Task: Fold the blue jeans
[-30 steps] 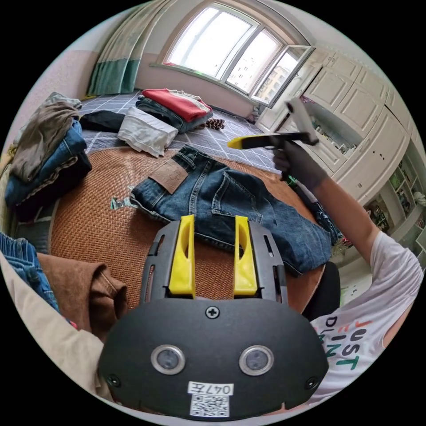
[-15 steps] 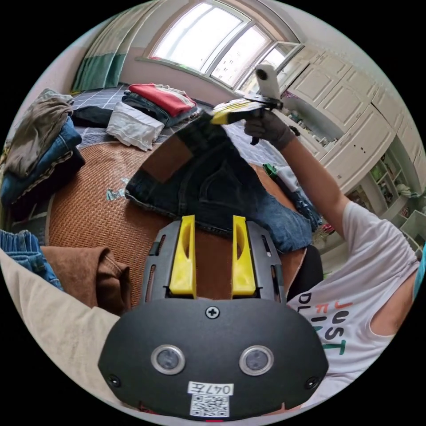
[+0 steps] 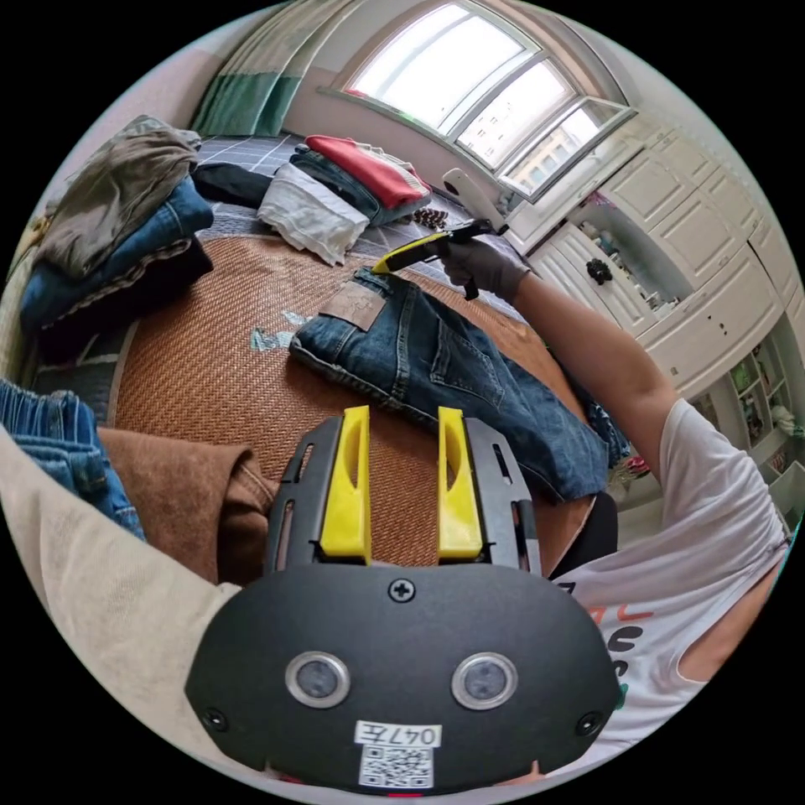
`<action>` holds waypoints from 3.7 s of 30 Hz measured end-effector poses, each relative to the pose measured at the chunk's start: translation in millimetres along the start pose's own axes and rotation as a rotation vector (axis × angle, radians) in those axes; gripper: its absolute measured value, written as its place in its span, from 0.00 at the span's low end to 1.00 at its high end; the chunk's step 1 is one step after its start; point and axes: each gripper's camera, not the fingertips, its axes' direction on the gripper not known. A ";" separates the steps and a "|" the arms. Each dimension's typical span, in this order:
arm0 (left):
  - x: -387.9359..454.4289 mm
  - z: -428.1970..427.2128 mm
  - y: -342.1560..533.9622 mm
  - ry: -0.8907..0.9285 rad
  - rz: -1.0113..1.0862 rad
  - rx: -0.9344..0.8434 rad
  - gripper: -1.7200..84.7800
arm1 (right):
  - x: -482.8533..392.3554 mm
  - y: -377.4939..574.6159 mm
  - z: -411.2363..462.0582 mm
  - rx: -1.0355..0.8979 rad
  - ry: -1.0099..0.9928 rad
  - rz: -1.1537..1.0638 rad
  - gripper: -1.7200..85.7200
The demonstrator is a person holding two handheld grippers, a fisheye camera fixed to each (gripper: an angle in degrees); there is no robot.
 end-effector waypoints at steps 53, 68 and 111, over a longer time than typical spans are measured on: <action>505.5 -169.2 -135.0 -0.425 1.152 -0.284 0.05 | -645.7 550.2 401.1 0.214 0.467 0.894 0.01; 443.2 -260.4 -268.5 -0.167 0.985 -0.360 0.06 | -601.6 401.3 619.7 0.249 0.675 0.854 0.01; 239.0 -334.1 -580.8 -0.304 0.393 -0.202 0.04 | -827.5 500.8 1142.8 1.365 0.227 1.491 0.02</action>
